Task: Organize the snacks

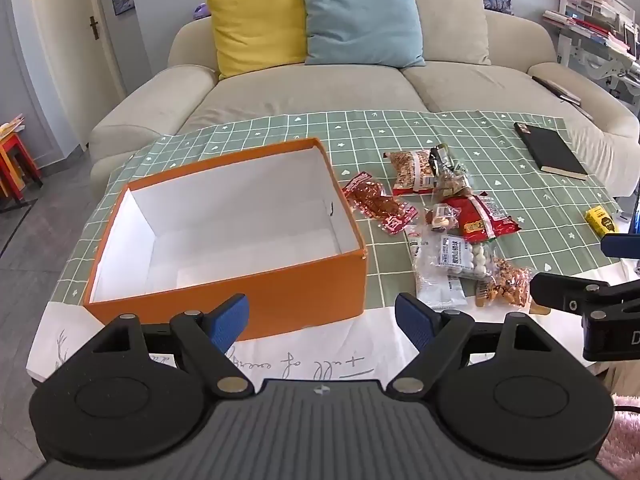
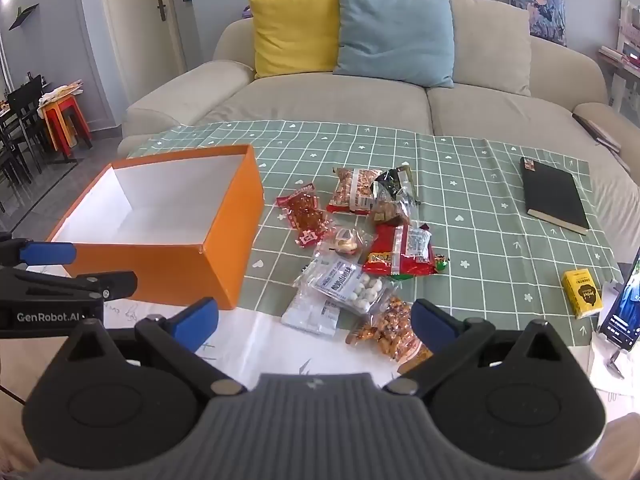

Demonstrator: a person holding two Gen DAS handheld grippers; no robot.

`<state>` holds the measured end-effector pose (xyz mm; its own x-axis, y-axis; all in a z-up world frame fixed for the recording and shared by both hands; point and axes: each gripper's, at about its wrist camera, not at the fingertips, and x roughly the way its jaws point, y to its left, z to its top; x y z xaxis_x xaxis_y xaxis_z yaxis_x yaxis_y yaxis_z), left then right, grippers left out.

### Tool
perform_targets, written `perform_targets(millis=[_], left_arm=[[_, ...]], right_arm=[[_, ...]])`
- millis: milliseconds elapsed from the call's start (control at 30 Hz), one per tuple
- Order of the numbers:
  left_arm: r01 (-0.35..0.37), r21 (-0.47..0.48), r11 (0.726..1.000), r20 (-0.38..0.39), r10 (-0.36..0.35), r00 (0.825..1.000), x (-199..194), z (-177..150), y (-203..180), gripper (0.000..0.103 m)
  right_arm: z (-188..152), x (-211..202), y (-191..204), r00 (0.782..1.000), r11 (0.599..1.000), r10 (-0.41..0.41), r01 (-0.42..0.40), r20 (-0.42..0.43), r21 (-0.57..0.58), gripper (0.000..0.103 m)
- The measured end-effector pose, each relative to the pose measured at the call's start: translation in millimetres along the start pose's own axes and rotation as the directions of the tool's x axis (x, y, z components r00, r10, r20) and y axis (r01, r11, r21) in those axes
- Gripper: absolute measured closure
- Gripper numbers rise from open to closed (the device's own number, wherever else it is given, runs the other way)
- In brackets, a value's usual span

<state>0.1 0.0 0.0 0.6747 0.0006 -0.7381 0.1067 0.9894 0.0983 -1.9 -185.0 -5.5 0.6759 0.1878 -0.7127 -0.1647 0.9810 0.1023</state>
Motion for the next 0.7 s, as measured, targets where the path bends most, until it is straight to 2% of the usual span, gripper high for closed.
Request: perform_targets(millis=[233,700], left_arm=[[0.003,-0.001,1.000,0.000,-0.003,1.000,1,-7,9,0.008],[-0.009,-0.025,1.000,-0.057,0.008,0.998,8,-4,7,0.011]], right_arm=[[0,1,1,1.000,1.000,-0.005,0.005,-0.004,-0.001,0.004],[-2,4,0,1.000,1.000,-0.011,0.011,-0.021,-0.003,0.004]])
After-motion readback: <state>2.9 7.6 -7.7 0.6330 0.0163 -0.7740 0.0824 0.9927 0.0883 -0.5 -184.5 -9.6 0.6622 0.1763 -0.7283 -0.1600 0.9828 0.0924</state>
